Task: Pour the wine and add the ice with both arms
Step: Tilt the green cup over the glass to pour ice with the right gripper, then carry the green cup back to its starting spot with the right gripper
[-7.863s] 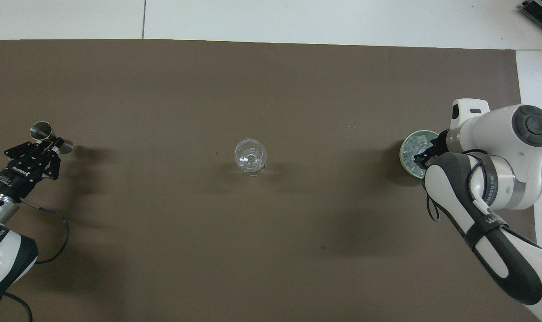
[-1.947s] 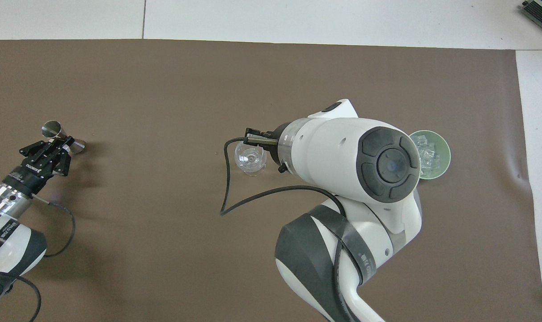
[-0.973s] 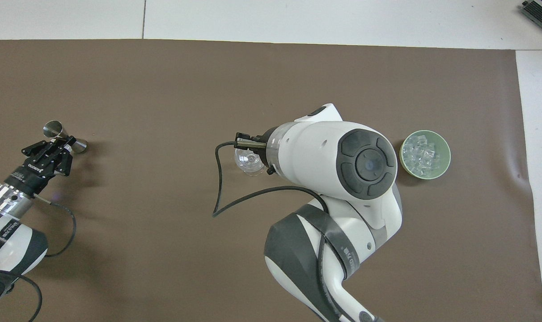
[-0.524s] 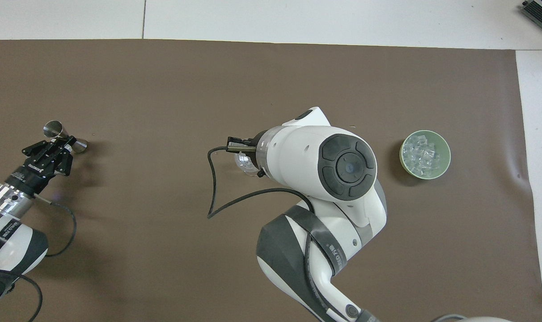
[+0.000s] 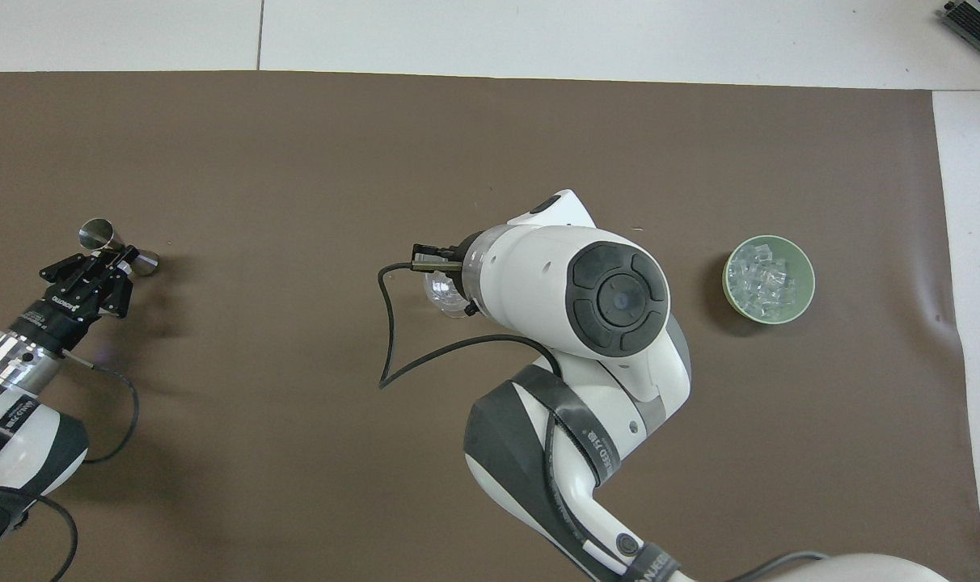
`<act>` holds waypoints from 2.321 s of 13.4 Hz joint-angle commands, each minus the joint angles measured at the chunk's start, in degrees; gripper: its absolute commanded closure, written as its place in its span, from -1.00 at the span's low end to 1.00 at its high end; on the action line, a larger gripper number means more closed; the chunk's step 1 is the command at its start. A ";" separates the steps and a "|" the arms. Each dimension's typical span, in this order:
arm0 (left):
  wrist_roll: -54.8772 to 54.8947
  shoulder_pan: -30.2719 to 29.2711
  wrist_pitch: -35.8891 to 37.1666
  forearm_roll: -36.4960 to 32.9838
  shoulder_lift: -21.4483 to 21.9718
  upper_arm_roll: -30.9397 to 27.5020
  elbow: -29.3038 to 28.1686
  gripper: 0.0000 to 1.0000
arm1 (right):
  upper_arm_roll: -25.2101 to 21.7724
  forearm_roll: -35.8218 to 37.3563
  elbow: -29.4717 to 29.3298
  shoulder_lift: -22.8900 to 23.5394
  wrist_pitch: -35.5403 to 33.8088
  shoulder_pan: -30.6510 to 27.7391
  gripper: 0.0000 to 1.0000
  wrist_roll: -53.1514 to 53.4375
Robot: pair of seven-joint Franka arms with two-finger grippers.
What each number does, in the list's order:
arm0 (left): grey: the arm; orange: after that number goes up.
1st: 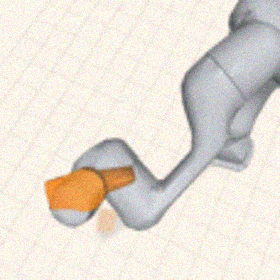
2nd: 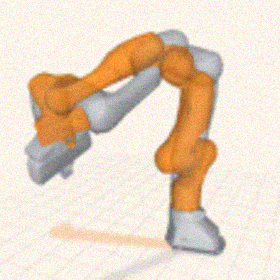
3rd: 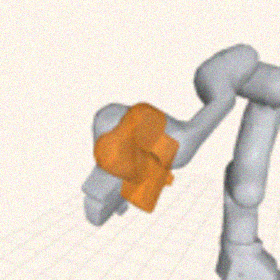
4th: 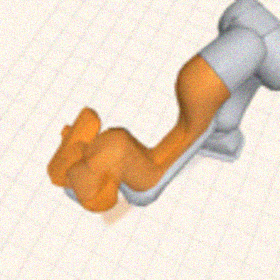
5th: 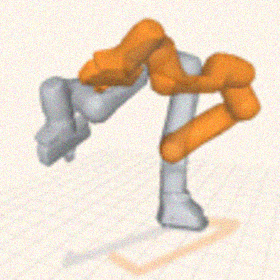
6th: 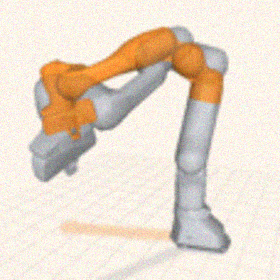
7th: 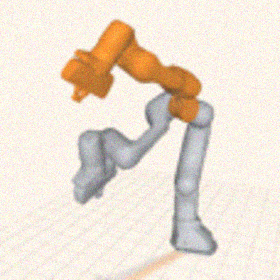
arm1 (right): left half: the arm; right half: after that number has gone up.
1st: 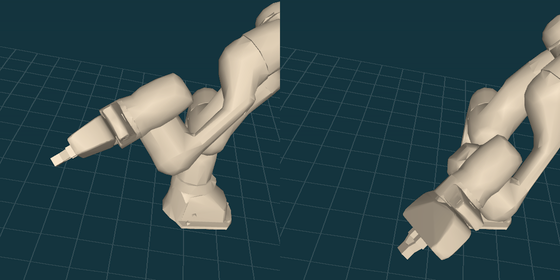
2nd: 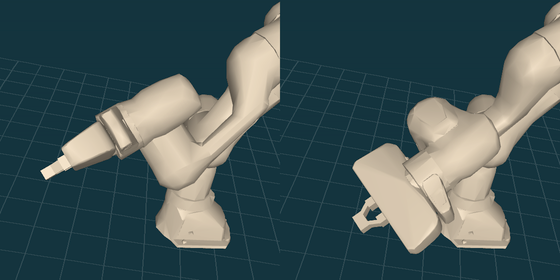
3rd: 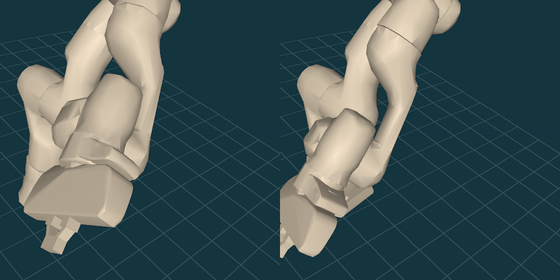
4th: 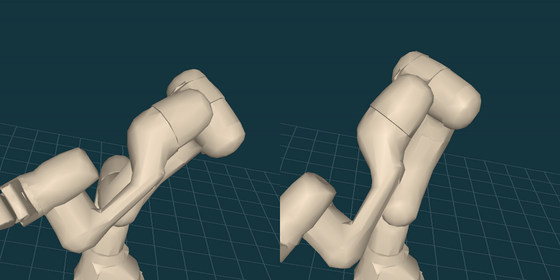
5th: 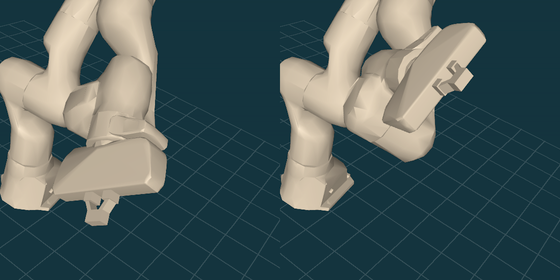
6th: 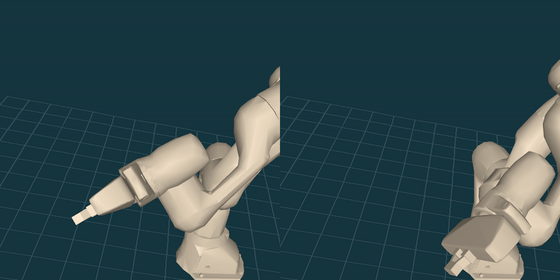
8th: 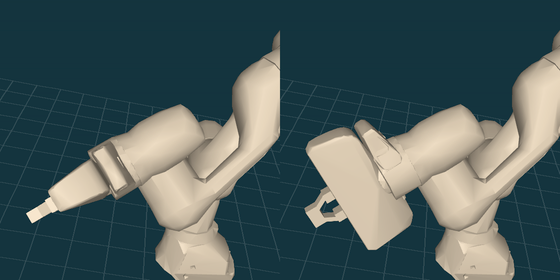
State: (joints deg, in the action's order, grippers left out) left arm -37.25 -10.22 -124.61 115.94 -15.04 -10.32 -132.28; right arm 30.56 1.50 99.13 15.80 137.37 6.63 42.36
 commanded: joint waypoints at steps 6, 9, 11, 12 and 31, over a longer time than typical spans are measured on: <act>0.07 -0.15 0.95 0.96 -0.69 -0.05 0.80 0.30 | 0.81 1.40 0.10 0.19 0.36 -0.30 0.36 2.38; 0.07 -0.24 0.95 0.96 -0.69 -0.05 0.80 0.16 | 0.81 1.40 0.01 0.19 0.27 -0.30 -0.01 2.38; 0.07 -0.32 0.95 0.96 -0.69 -0.05 0.80 0.06 | 0.81 1.48 -0.16 0.19 0.09 -0.30 -0.72 2.55; 0.07 -0.32 0.95 0.96 -0.69 -0.05 0.80 0.02 | 0.73 1.48 -0.25 0.02 0.09 -0.30 -1.00 2.56; 5.43 -0.59 1.05 0.26 3.08 -0.05 -0.17 -1.00 | -18.68 7.20 -1.31 -15.45 -26.00 -0.92 -1.00 -10.34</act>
State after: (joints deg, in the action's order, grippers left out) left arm -32.44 -10.25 -122.99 116.08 -13.81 -10.62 -131.96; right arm 13.98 8.67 97.33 2.13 114.07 6.00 35.64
